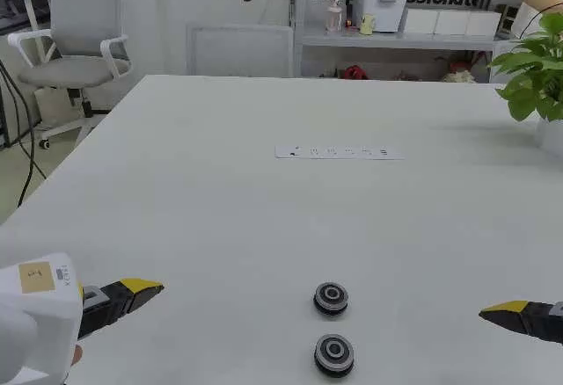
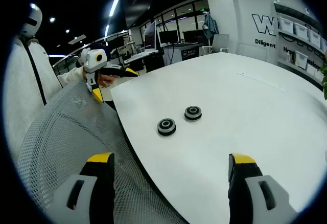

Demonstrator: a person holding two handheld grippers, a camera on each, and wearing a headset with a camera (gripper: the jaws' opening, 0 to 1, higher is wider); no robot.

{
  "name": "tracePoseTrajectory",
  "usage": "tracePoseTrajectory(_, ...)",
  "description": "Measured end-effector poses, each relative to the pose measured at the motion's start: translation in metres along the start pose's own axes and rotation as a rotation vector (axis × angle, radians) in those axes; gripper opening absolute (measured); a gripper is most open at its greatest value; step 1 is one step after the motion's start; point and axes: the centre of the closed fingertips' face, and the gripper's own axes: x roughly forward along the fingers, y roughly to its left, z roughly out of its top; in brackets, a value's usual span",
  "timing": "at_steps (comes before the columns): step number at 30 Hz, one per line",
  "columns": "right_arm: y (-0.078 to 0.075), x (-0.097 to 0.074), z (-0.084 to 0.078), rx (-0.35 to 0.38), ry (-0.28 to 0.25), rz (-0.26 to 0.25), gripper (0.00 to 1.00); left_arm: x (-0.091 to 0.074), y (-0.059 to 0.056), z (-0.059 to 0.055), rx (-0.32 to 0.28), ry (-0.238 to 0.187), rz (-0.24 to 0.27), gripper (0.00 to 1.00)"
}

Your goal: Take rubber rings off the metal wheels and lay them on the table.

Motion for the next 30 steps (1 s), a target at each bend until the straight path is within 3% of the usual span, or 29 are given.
tracePoseTrajectory(13,0.0009,-0.0001,0.0022,0.012,-0.014,-0.005,0.87,-0.0054,-0.0021,0.0004,-0.008,-0.012,0.016,1.00)
tracePoseTrajectory(30,0.0003,-0.0008,-0.0048,0.001,0.017,-0.022,0.86,-0.0090,0.0018,0.0032,0.010,-0.006,0.025,1.00)
